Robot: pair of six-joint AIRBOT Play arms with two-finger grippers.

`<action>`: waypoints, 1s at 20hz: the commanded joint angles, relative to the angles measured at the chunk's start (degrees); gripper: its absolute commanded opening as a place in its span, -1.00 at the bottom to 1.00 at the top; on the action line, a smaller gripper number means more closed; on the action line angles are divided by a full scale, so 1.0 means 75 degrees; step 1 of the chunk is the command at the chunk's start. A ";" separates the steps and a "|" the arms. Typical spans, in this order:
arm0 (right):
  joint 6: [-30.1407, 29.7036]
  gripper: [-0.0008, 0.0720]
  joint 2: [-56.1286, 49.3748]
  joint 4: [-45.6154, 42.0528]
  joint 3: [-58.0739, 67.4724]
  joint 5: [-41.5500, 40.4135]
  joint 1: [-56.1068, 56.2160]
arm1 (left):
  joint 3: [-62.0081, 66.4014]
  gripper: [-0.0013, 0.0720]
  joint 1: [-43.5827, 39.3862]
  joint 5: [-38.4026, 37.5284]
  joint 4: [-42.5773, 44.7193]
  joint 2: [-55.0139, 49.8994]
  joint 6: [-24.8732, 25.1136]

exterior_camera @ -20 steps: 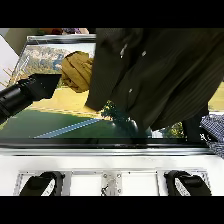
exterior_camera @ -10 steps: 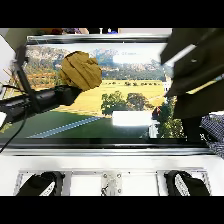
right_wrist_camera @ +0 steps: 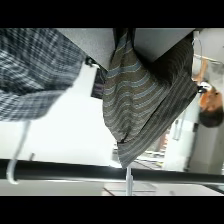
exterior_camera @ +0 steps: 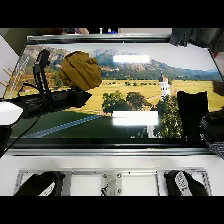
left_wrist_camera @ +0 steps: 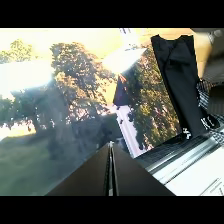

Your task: Fold the clothes and pants, and hang the long-sleeved shirts on hangers.

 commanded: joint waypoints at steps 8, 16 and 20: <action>0.1239 -0.94 -0.0119 -0.1851 0.0361 0.0685 -0.0603 | 0.0009 -0.92 -0.0017 -0.0119 0.0009 -0.0029 0.0012; 0.1856 -0.94 -0.0527 -0.1626 0.0385 -0.0274 -0.1585 | 0.0009 -0.92 -0.0017 -0.0201 0.0000 -0.0026 0.0006; 0.1859 -0.93 -0.0650 -0.1629 0.0382 -0.1084 -0.1585 | 0.0009 -0.92 -0.0017 -0.0312 -0.0006 -0.0026 0.0003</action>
